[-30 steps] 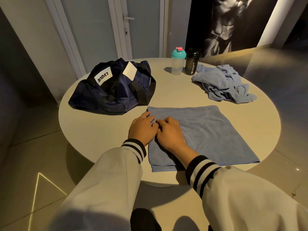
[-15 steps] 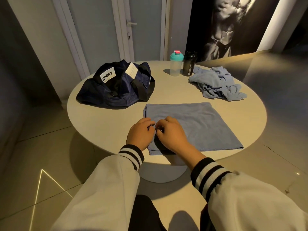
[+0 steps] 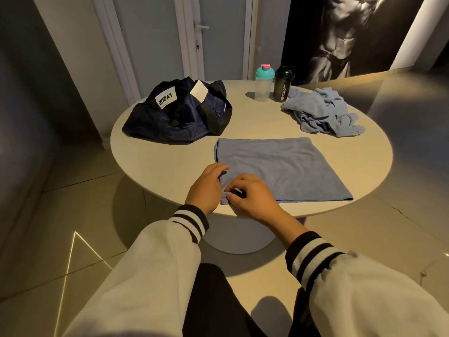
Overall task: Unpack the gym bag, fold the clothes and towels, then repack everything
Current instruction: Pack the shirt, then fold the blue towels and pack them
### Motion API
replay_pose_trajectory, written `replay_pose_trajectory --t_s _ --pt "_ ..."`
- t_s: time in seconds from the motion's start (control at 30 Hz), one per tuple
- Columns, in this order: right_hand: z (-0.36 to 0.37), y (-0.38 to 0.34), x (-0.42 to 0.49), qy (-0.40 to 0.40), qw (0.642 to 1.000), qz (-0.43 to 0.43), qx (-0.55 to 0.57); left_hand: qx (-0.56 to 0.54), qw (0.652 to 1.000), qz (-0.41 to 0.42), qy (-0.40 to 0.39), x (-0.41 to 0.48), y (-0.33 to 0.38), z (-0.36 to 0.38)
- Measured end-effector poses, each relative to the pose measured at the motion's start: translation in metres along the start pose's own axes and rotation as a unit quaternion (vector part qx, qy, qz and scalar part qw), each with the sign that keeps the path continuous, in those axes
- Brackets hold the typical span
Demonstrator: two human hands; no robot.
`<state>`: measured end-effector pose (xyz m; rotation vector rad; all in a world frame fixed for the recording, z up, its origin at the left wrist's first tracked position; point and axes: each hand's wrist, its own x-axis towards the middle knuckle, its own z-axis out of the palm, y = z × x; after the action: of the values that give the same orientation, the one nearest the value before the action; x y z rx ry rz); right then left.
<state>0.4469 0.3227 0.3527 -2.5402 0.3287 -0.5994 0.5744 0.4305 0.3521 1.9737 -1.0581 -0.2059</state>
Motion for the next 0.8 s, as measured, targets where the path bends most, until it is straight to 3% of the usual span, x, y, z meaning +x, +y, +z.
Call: replay_pose_trajectory --t_s 0.33,0.57,0.8 --pt "-0.0029 -0.0023 -0.0069 0.046 0.996 0.008 0.077 0.038 0.999 -0.018 0.0 0.0036 0.001 0.0013" --pt "-0.004 -0.0025 -0.007 0.0 0.999 -0.009 0.033 0.047 0.998 -0.049 -0.002 0.0069 0.0014 0.0015" --pt "-0.0035 -0.003 -0.0069 0.008 0.999 -0.019 0.027 0.12 0.992 -0.042 -0.022 0.0052 0.0006 0.0038"
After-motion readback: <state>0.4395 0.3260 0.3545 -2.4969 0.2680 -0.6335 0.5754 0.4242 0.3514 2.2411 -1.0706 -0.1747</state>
